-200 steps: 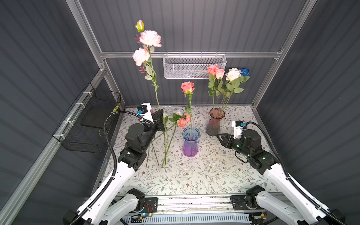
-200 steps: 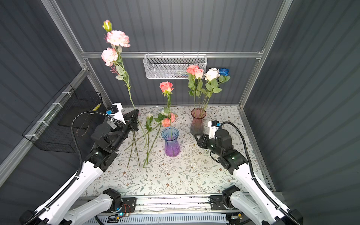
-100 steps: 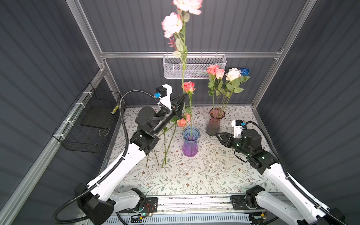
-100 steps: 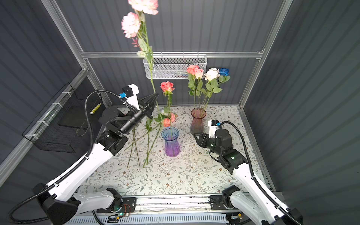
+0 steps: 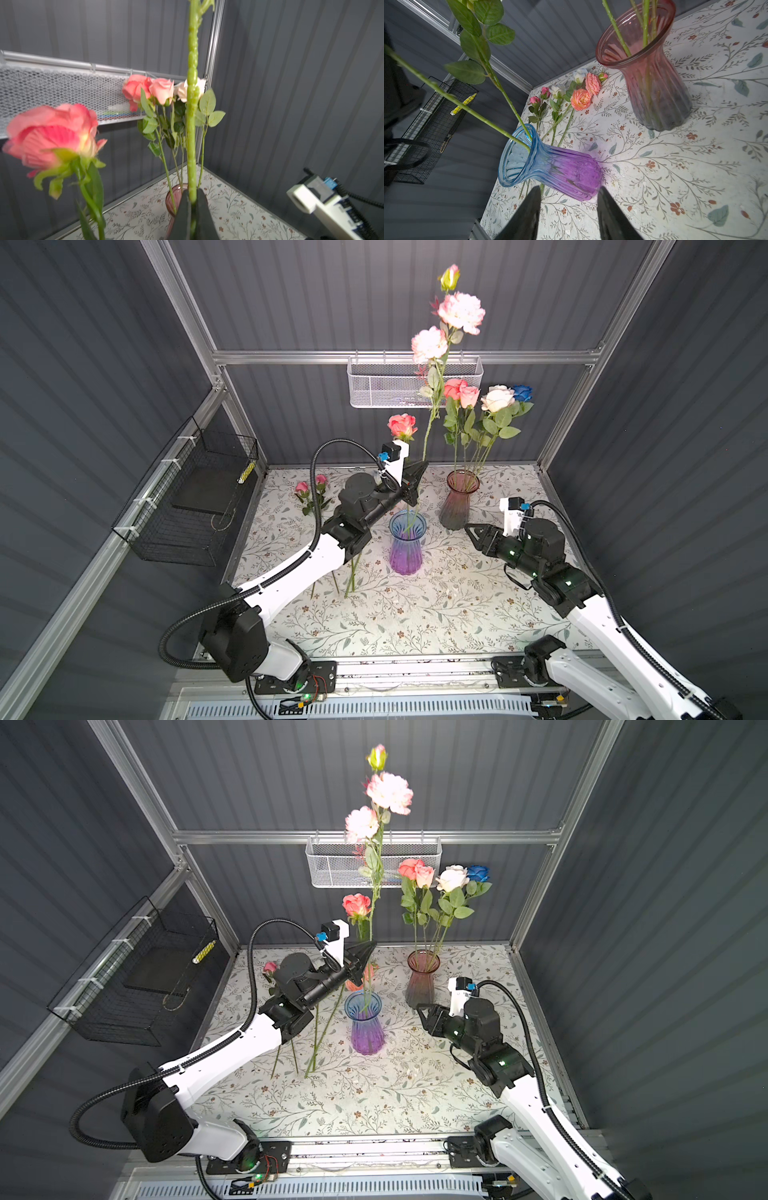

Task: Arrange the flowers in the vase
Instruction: 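Lower the spray rose into the blue-to-purple vase with the left gripper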

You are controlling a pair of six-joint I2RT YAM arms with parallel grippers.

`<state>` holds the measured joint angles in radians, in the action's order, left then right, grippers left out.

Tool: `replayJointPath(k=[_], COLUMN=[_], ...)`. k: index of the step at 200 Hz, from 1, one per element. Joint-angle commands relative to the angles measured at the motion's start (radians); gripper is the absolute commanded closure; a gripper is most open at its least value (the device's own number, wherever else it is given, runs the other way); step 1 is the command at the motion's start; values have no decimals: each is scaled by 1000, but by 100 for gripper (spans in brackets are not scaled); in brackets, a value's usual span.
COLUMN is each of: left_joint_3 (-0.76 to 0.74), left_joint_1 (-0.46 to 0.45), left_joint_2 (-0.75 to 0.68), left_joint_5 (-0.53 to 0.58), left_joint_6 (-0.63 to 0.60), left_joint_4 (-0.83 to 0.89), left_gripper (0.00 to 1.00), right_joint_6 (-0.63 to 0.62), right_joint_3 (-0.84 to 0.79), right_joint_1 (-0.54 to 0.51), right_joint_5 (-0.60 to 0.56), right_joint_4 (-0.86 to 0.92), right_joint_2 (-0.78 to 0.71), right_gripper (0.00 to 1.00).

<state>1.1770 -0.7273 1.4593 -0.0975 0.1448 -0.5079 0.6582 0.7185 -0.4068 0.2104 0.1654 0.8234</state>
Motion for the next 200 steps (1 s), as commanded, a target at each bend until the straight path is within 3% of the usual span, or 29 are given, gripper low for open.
replayJointPath(k=[1,55,98,169,200], left_joint_3=[-56,-224,-262,-267,-273], left_joint_1=[-10,-25,-27,-32,-34], left_joint_2=[-14,-84,-130,-163,-163], left_joint_5=[32,75,85,81,81], left_joint_6=[-28,-16,-26,-54,-45], left_joint_4=[-54,-6,62,167,177], left_gripper=[100,100,98,78,76], right_joint_6=[6,16,20,36,40], right_joint_3=[-22,-30,-11,-14,-11], right_joint_1=[-2,-2,-2,-2,-4], right_joint_5=[-8,-21,4,2,7], right_joint_4=[5,7,3,-1,-3], right_joint_2=[-10,-12,14,20,24], right_gripper=[53,53,52,52,52])
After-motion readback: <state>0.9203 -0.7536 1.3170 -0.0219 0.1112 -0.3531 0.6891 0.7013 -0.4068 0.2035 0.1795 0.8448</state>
